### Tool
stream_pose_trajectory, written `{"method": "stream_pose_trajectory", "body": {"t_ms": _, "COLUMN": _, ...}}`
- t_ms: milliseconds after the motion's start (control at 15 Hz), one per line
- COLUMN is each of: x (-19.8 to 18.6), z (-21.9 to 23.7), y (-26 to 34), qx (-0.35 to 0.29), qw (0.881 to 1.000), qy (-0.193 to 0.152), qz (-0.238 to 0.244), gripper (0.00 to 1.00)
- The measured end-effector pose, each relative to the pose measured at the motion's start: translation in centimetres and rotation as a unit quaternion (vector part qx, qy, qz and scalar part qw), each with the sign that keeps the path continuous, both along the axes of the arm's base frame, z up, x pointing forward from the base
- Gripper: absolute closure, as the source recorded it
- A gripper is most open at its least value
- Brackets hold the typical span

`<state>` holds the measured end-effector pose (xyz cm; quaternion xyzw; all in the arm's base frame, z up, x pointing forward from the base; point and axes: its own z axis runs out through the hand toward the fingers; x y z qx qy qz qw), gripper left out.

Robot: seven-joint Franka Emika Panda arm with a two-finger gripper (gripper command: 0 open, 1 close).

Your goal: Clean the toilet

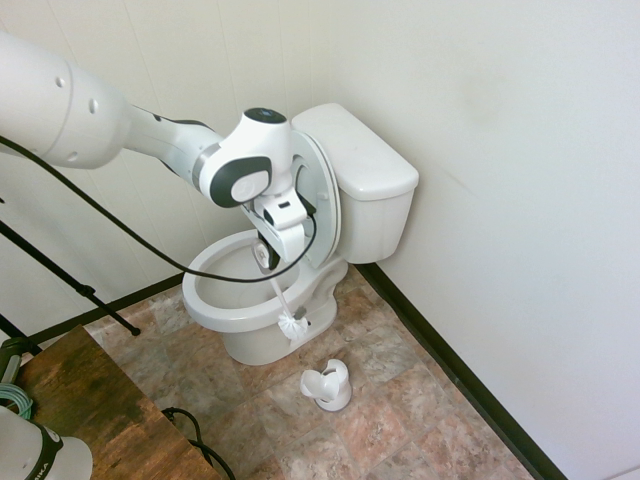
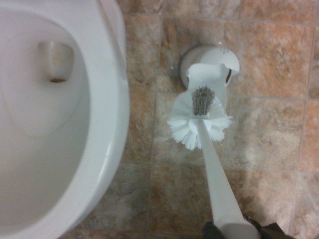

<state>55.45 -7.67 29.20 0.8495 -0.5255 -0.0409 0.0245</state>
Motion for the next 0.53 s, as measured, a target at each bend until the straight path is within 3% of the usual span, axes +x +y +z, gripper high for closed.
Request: {"method": "stream_pose_trajectory", "body": {"t_ms": 533, "x": 3.4, "z": -10.1, "y": -5.7, "qx": 0.028, "qw": 0.998, "qy": 0.042, "qz": -0.034, "gripper": 1.00}}
